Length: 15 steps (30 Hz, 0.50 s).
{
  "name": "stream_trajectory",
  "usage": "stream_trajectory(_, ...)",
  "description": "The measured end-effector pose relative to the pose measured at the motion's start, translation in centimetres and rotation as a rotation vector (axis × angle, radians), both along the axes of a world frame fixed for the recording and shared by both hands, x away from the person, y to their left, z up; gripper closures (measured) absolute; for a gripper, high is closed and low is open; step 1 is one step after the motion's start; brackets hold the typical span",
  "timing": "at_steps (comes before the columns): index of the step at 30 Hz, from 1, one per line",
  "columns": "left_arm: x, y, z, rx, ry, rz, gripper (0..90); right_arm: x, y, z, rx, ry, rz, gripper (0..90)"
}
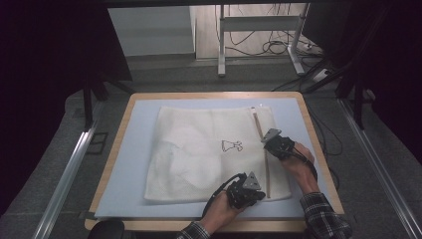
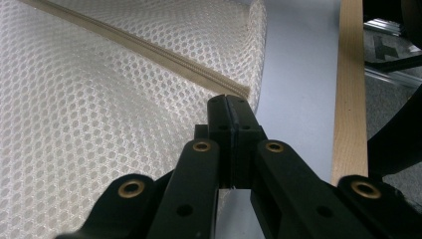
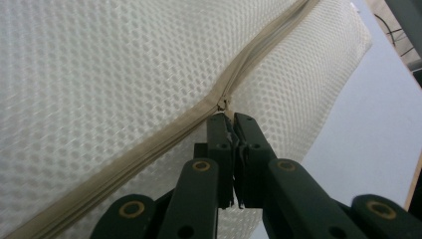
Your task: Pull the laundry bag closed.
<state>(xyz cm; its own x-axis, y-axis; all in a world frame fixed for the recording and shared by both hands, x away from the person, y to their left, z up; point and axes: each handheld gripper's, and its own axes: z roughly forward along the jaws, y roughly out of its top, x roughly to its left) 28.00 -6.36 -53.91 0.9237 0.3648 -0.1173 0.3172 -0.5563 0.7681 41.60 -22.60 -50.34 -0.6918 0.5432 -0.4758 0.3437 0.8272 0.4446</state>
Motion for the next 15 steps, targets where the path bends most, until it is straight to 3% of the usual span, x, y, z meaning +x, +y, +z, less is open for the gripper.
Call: stream_trajectory(15, 0.0, 0.0, 0.0, 0.001, 0.001, 0.0, 89.8, 1.9, 0.5, -0.2, -0.011, -0.007, -0.022, 86.2)
